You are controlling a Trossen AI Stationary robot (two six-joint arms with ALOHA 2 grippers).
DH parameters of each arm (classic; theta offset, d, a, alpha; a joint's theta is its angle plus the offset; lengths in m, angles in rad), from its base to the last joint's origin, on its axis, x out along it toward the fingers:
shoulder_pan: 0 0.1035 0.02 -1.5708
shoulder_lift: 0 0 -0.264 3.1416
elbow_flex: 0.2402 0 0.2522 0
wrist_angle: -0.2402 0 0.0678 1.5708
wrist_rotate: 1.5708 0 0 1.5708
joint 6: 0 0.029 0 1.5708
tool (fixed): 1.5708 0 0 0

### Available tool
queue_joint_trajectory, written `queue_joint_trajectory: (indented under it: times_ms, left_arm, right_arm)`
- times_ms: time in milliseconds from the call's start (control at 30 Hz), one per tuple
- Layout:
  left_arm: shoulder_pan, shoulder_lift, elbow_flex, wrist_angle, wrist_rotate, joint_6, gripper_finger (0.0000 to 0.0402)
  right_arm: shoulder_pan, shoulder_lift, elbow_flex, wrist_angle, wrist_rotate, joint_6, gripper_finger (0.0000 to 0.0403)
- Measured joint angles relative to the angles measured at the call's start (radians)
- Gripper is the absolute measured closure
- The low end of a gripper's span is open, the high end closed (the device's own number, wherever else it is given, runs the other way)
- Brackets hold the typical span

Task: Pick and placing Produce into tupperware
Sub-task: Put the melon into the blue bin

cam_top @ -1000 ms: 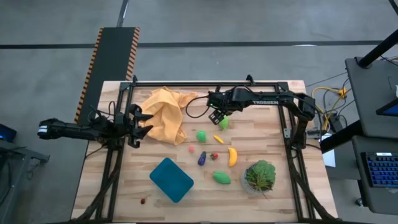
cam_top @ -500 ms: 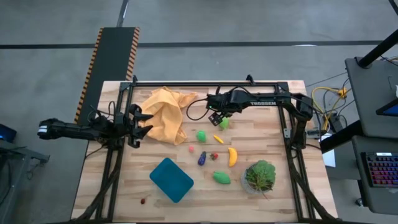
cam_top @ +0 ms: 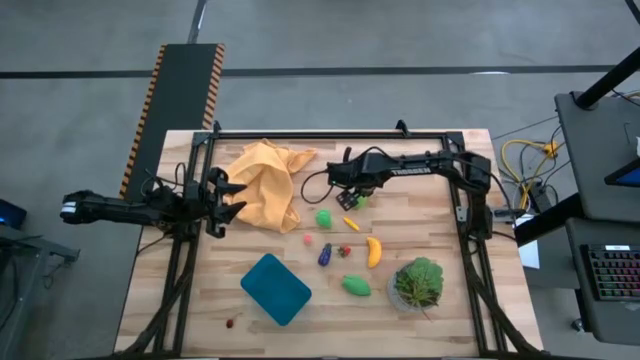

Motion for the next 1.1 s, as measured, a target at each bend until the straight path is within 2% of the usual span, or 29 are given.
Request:
queue_joint_trajectory:
  times_ms: [200,433,633,1100]
  left_arm:
    - [0.000,0.000,0.000,0.002,0.000,0.000,0.0196]
    - [0.000,0.001,0.000,0.000,0.000,0.000,0.0196]
    - [0.000,0.000,0.000,0.000,0.000,0.000,0.0196]
    - [0.000,0.003,0.000,0.001,0.000,0.000,0.0196]
  right_arm:
    - [0.002,0.059,0.000,0.006,0.000,0.000,0.0053]
    - [0.002,0.097,0.001,0.016,0.000,-0.018,0.0061]
    - [0.002,0.101,0.002,0.022,0.001,-0.051,0.0074]
    - [0.002,0.095,0.000,0.023,0.000,-0.055,0.0076]
